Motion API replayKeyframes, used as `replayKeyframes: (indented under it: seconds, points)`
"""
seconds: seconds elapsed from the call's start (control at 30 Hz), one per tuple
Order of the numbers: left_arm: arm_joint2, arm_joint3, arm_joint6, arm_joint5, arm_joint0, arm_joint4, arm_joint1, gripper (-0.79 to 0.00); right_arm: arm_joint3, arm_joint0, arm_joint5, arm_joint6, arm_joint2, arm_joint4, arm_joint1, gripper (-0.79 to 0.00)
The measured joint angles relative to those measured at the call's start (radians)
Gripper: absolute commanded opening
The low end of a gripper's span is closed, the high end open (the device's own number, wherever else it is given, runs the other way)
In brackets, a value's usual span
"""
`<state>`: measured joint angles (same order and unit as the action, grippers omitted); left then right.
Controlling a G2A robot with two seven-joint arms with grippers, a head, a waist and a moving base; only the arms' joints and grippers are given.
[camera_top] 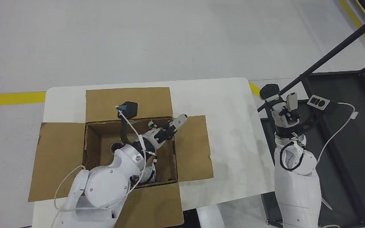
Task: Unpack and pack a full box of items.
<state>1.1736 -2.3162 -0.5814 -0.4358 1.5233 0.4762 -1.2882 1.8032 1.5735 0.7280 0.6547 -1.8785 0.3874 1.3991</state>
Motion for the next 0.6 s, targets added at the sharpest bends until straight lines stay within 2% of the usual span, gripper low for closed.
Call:
replayKeyframes:
  seconds: [0.07, 0.23, 0.37, 0.47, 0.6]
  points:
    - [0.079, -0.034, 0.049, 0.046, 0.080, 0.004, 0.009, 0.000, 0.000, 0.000, 0.000, 0.000, 0.000, 0.000, 0.000, 0.000]
    - [0.257, -0.034, 0.190, 0.205, 0.253, -0.019, 0.021, 0.000, 0.000, 0.000, 0.000, 0.000, 0.000, 0.000, 0.000, 0.000]
    - [0.390, -0.034, 0.295, 0.301, 0.363, -0.050, 0.025, 0.000, 0.000, 0.000, 0.000, 0.000, 0.000, 0.000, 0.000, 0.000]
    - [0.503, -0.034, 0.346, 0.345, 0.440, -0.125, 0.025, 0.000, 0.000, 0.000, 0.000, 0.000, 0.000, 0.000, 0.000, 0.000]
    - [0.644, -0.034, 0.360, 0.400, 0.539, -0.224, 0.023, 0.000, 0.000, 0.000, 0.000, 0.000, 0.000, 0.000, 0.000, 0.000]
